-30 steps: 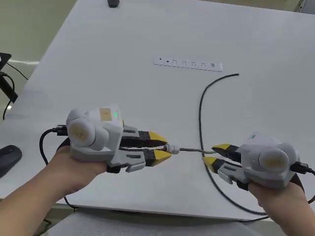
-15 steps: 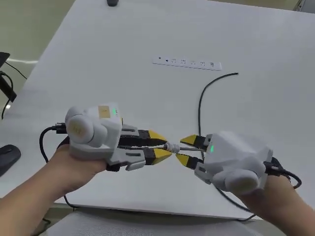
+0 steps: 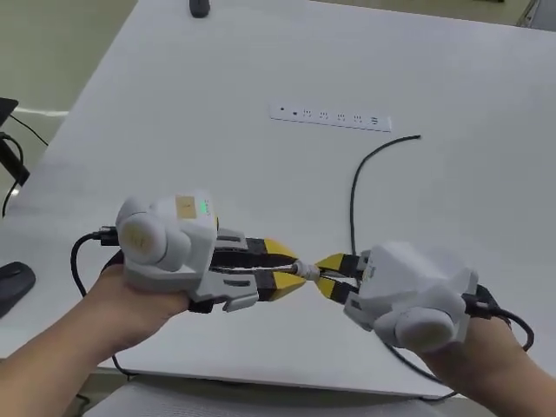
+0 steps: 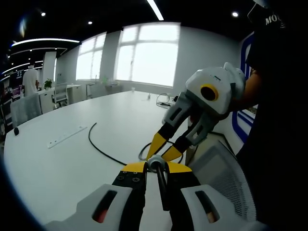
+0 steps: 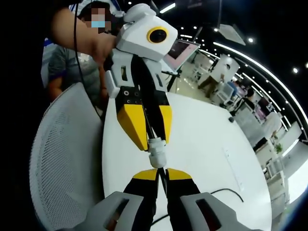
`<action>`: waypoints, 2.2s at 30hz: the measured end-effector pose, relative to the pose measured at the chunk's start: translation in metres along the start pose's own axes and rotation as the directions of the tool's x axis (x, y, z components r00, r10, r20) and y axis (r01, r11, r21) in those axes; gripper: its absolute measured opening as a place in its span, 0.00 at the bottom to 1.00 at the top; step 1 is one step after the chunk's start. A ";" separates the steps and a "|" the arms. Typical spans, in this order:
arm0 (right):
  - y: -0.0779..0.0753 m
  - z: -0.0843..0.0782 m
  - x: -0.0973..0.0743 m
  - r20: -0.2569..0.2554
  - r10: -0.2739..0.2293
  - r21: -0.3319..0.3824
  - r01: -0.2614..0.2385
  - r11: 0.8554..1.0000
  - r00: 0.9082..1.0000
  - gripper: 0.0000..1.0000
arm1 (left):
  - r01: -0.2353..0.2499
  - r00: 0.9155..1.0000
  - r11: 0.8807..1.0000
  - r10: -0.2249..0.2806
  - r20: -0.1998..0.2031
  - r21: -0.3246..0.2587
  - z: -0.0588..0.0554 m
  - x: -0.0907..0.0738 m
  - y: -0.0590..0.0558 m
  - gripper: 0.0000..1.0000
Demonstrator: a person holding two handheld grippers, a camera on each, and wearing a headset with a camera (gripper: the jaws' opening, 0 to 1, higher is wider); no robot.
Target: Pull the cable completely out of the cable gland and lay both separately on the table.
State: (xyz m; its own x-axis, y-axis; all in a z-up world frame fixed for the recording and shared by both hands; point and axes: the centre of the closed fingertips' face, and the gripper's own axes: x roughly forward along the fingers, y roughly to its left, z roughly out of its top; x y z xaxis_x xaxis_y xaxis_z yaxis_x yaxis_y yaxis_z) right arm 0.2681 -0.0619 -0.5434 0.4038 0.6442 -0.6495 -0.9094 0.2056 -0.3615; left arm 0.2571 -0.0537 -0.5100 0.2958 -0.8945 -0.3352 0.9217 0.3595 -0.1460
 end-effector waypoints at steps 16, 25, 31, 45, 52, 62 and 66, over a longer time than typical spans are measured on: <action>-0.007 -0.046 -0.003 -0.089 -0.017 0.169 0.032 0.985 0.996 0.00 | 0.003 1.000 1.000 -0.003 0.020 -0.007 0.006 -0.001 0.003 0.15; 0.001 -0.075 0.000 -0.146 -0.005 0.238 0.040 0.970 0.989 0.00 | -0.004 1.000 1.000 0.004 0.013 -0.011 0.002 -0.003 0.004 0.15; 0.005 -0.085 0.000 -0.165 0.004 0.282 0.043 0.959 0.986 0.00 | -0.007 1.000 1.000 0.007 0.010 -0.014 0.001 -0.005 0.005 0.15; 0.004 -0.097 0.005 -0.200 0.009 0.297 0.052 0.953 0.980 0.00 | -0.010 1.000 1.000 0.010 0.018 -0.015 0.001 -0.008 0.007 0.15; 0.000 -0.093 0.008 -0.200 0.011 0.278 0.046 0.960 0.980 0.00 | -0.013 1.000 1.000 0.013 0.012 -0.022 -0.006 -0.009 0.008 0.16; -0.022 -0.074 0.023 -0.205 -0.003 0.221 0.050 0.974 0.979 0.00 | -0.047 0.999 0.999 0.047 0.019 -0.022 -0.018 -0.013 0.019 0.16; -0.037 -0.062 0.034 -0.206 -0.015 0.189 0.054 0.980 0.978 0.00 | -0.084 0.996 0.996 0.085 0.023 -0.036 -0.025 -0.016 0.029 0.16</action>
State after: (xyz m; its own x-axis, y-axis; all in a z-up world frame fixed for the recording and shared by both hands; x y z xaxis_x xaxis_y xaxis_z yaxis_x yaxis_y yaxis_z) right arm 0.3213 -0.0935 -0.5937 0.4288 0.4753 -0.7683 -0.8884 0.3761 -0.2632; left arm 0.2728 -0.0218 -0.5325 0.3789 -0.8665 -0.3251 0.8838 0.4430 -0.1508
